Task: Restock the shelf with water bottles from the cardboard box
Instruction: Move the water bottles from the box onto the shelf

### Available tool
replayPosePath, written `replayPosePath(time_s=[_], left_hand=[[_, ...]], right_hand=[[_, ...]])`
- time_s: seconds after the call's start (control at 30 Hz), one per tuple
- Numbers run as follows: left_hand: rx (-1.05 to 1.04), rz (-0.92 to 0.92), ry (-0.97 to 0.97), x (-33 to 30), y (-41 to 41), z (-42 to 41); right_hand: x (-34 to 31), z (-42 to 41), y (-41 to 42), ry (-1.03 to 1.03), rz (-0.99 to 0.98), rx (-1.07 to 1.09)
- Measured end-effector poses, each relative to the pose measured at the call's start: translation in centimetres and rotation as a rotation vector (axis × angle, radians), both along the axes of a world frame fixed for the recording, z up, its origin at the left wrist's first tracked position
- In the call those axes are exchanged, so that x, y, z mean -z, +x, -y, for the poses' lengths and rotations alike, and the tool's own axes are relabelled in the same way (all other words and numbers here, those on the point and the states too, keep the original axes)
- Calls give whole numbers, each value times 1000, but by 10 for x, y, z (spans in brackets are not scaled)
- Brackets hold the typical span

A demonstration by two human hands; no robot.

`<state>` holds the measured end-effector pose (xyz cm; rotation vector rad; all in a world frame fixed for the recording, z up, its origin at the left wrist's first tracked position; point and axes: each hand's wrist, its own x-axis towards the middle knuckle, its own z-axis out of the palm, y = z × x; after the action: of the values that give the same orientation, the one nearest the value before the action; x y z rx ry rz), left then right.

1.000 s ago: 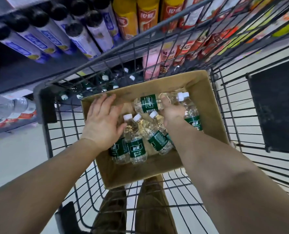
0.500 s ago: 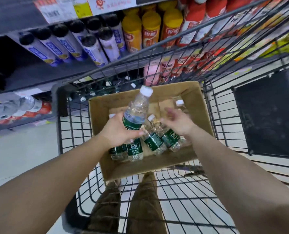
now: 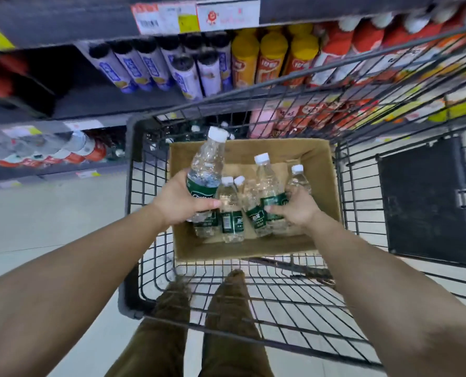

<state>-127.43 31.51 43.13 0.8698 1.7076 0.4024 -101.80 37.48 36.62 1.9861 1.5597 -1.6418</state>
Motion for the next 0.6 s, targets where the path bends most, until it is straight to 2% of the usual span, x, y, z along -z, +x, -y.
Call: replayPosePath(time_s=[0.13, 0.27, 0.33, 0.43, 0.6], left_hand=[[-38, 30, 78, -61, -18, 10], [-125, 60, 260, -130, -54, 34], [-168, 56, 329, -150, -95, 55], [-229, 30, 397, -190, -168, 104], [-333, -56, 491, -253, -322, 244]], right_hand=[[-84, 0, -36, 28, -141, -76], [-158, 16, -104, 33, -247, -229], [-187, 28, -150, 53, -277, -318], [-236, 64, -227, 81, -358, -342], [-293, 164, -385, 203, -516, -353]])
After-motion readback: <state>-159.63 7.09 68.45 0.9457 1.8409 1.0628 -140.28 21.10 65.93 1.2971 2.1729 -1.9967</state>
